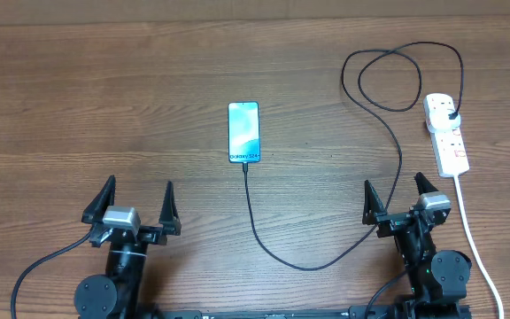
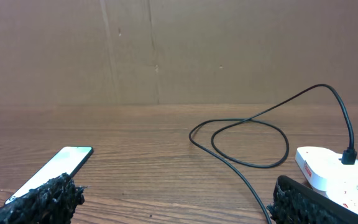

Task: Plug charger to phone and switch on socket

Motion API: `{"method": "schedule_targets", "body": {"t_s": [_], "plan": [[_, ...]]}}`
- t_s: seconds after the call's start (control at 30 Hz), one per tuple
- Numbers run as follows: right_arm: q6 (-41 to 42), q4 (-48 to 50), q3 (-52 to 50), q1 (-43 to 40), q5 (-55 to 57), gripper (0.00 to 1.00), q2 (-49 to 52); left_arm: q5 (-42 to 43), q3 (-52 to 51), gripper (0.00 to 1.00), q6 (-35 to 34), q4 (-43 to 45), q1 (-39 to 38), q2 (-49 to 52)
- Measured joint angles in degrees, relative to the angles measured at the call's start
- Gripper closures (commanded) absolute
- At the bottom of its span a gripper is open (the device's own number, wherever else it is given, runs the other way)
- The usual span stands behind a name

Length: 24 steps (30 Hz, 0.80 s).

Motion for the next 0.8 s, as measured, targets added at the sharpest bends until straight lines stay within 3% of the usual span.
{"method": "schedule_targets", "body": {"t_s": [0.27, 0.6, 0.8], "plan": [[-0.02, -0.02, 0.0, -0.02, 0.0, 0.0, 0.0, -2.36, -9.01, 0.0, -2.56, 13.51, 0.0, 0.0], [-0.02, 0.02, 0.0, -0.02, 0.02, 0.0, 0.0, -9.27, -10.38, 0.0, -7.82, 11.52, 0.02, -0.02], [-0.02, 0.0, 0.0, -0.02, 0.02, 0.0, 0.0, -11.78, -10.38, 0.01, -8.24, 3.06, 0.02, 0.0]]}}
